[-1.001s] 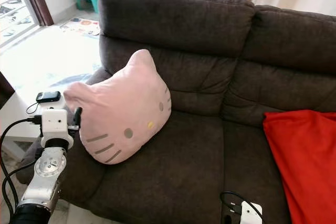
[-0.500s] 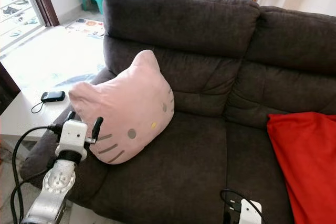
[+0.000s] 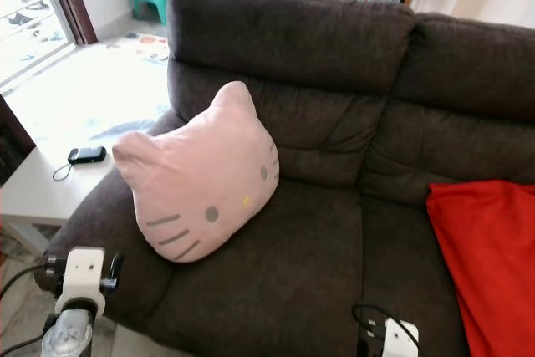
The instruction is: Move the pillow to the sofa from floor
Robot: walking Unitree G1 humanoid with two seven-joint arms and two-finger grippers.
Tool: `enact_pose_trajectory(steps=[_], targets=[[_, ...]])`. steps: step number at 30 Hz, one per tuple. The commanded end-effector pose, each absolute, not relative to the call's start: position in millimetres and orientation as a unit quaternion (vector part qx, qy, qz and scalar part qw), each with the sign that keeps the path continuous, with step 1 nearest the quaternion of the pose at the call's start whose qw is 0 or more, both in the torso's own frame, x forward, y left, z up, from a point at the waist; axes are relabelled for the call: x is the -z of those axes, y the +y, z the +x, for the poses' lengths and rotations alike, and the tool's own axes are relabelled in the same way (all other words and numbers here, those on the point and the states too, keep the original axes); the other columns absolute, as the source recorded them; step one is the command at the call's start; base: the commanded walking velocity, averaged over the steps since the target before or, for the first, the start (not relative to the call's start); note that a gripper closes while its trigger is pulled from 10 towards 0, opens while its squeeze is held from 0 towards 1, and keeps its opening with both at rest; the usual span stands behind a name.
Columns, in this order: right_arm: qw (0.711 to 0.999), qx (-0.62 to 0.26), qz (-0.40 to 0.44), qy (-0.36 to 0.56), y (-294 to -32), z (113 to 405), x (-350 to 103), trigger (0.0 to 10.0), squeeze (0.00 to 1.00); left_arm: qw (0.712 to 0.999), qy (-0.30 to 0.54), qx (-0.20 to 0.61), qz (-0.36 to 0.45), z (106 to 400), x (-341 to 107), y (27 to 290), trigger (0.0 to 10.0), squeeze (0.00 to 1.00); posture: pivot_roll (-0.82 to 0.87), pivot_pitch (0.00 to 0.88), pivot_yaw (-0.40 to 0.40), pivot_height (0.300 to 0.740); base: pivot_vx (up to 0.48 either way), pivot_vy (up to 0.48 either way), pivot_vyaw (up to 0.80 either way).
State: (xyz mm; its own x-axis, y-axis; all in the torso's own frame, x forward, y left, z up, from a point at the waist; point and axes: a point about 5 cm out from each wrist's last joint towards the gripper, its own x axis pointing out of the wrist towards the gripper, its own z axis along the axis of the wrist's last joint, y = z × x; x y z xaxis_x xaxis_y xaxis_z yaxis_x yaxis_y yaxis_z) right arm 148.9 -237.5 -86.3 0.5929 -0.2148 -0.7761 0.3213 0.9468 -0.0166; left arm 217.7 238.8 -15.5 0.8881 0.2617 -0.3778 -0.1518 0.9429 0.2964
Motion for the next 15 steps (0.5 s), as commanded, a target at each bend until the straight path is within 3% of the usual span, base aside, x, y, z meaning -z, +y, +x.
enact_pose_trajectory(steps=[1, 7, 8, 15], targets=[[0.889, 0.150, 0.062, 0.428, -237, 149, 87, 10.0, 0.00, 0.958, 0.251, -0.105, 0.094, 213, 29, 236, 10.0, 0.00, 0.19, 0.030, -0.050, 0.740, 0.000, 0.000, 0.00], [0.889, 0.150, 0.063, 0.428, -237, 151, 86, 10.0, 0.00, 0.942, 0.302, -0.138, 0.044, 207, 40, 258, 10.0, 0.00, 0.18, 0.019, -0.056, 0.740, 0.000, 0.000, 0.00], [0.889, 0.144, 0.060, 0.430, -236, 152, 86, 10.0, 0.00, 0.928, 0.340, -0.137, 0.058, 199, 49, 261, 10.0, 0.00, 0.18, 0.008, -0.055, 0.740, 0.000, 0.000, 0.00], [0.891, 0.145, 0.062, 0.425, -235, 157, 85, 10.0, 0.00, 0.905, 0.404, -0.118, 0.063, 178, 69, 249, 10.0, 0.00, 0.15, 0.000, -0.048, 0.740, 0.000, 0.000, 0.00]])
